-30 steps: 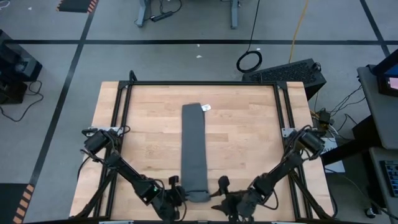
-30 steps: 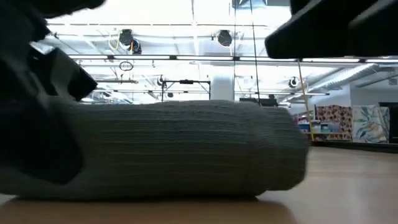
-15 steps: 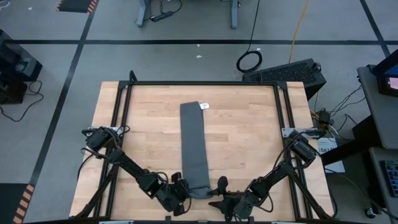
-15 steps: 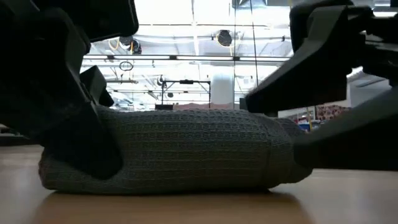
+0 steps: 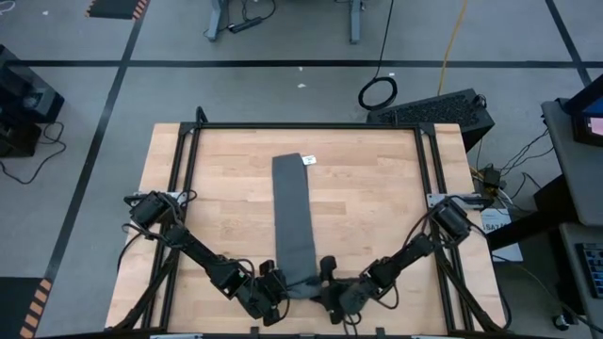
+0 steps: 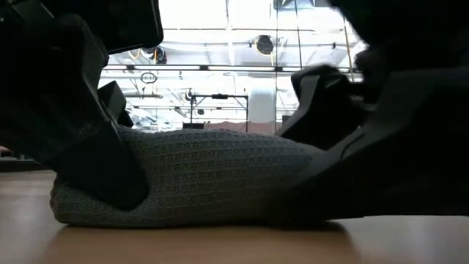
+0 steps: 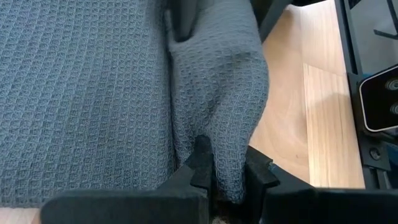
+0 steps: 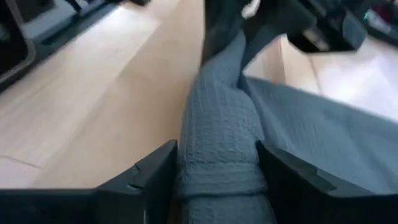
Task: Roll towel into tight, uniform cylinder
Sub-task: Roll the towel
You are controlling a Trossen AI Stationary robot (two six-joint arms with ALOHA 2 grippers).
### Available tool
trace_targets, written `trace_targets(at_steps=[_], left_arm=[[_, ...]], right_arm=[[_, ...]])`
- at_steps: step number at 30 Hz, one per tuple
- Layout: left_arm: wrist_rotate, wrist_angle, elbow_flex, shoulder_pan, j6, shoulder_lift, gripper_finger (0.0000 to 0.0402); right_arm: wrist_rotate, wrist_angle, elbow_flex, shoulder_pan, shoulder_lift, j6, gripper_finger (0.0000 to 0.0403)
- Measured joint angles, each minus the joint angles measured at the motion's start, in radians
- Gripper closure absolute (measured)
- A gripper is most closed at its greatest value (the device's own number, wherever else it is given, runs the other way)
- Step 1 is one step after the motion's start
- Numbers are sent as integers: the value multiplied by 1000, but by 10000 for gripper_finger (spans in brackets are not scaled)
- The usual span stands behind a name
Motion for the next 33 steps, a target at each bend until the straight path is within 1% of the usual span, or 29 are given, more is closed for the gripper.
trace_targets(at_steps=[4, 7, 9, 12, 14, 18, 20, 21, 23, 25, 27, 33], left_arm=[[-1, 3, 0, -2, 0, 0, 363], [-32, 10, -1, -13, -1, 1, 360], [-51, 5, -1, -22, -15, 2, 347], [-54, -18, -2, -37, -20, -14, 307], [-55, -55, -3, -48, -27, -36, 271], [-74, -189, -7, -89, -30, -116, 202], [-119, -246, -8, -117, -28, -161, 175], [-162, -273, -7, -131, -26, -184, 164], [-292, -294, -6, -164, -10, -212, 149], [-433, -268, -6, -202, 53, -214, 142], [-527, -193, -5, -235, 131, -203, 140], [-615, 47, -4, -263, 405, -73, 139]], right_arm=[[-29, -29, 0, -14, 0, 78, 231], [-71, -48, 1, -30, -3, 163, 274], [-105, -52, 1, -42, -5, 219, 305], [-151, -52, 3, -56, -5, 277, 346], [-166, -54, 4, -61, -5, 296, 363], [-166, -68, 4, -67, -5, 352, 366], [-166, -70, 3, -72, -5, 396, 359], [-166, -71, 3, -74, -5, 419, 357], [-168, -74, 3, -78, -5, 473, 356], [-168, -76, 3, -80, -5, 528, 358], [-169, -79, 2, -83, -4, 577, 358], [-171, -86, 2, -88, -4, 741, 358]])
